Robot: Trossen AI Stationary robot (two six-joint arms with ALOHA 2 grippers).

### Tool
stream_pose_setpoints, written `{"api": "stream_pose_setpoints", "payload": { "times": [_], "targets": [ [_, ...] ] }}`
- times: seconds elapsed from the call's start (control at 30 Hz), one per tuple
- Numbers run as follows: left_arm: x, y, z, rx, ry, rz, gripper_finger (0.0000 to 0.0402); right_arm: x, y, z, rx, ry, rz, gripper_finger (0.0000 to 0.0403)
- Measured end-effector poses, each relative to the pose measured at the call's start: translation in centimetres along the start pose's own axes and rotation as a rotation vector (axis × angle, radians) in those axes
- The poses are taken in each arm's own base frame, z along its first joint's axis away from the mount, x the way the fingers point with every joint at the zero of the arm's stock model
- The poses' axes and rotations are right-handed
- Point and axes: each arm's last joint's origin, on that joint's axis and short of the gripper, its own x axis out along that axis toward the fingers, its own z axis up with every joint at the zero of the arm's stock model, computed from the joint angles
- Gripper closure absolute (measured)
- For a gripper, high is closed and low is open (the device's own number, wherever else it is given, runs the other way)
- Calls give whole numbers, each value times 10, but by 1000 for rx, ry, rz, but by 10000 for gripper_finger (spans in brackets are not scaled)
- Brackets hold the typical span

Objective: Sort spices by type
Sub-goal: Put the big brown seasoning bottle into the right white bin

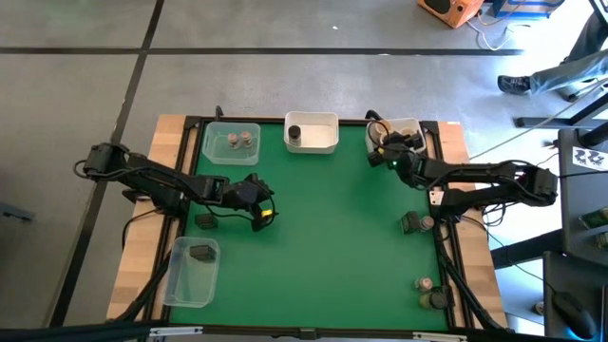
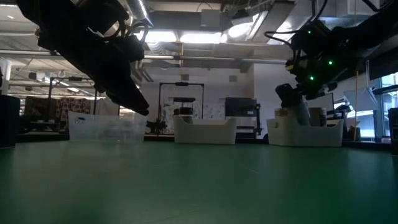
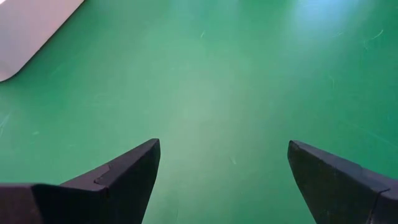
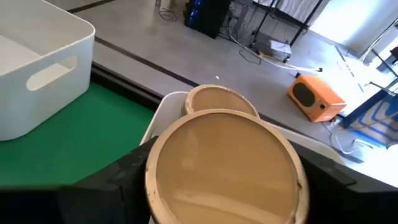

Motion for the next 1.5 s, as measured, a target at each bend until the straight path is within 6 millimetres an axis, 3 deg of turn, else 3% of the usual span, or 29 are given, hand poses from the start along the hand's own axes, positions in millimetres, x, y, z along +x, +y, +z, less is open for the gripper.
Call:
{"api": "stream_pose_setpoints", "payload": {
  "times": [0.37,1.1,1.5],
  "targets": [
    [0,0,0,-4,-1,0,66,1,-2,-15,103,36,-1,124],
    [0,0,0,-19,0,0,66,0,-1,-17,111,66,35,116],
    [0,0,0,-33,1,0,66,-1,-2,-12,79,35,8,43]
  ]
}}
